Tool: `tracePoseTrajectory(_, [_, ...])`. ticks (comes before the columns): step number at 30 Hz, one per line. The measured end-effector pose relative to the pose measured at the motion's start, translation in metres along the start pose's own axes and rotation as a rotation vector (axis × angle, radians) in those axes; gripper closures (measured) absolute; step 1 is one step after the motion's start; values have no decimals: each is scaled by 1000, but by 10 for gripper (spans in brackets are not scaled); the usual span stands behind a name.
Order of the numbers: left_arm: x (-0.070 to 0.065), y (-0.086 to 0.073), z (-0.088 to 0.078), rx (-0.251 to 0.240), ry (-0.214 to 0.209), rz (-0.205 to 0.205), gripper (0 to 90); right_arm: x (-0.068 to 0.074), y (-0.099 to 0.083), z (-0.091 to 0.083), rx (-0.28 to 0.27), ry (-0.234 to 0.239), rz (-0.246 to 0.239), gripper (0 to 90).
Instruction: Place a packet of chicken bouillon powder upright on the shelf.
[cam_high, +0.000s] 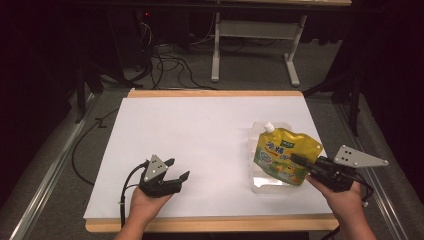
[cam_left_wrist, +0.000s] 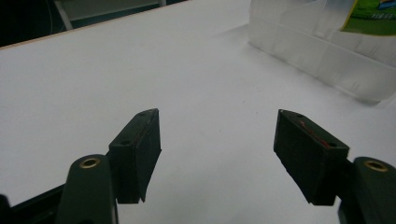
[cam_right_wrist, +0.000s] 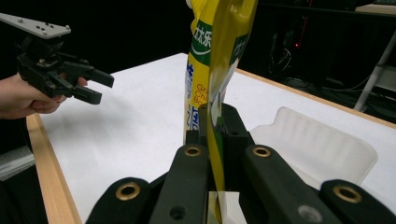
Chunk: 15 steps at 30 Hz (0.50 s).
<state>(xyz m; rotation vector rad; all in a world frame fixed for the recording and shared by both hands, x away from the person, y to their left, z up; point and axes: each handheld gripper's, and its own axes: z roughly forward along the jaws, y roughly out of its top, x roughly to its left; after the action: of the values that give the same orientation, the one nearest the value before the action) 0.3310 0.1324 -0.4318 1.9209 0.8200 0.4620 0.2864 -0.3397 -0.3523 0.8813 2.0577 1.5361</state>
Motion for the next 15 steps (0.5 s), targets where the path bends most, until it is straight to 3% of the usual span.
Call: tracePoseTrajectory(15, [0, 0, 0, 0, -2, 2, 324, 0, -7, 7, 40, -15, 7, 900])
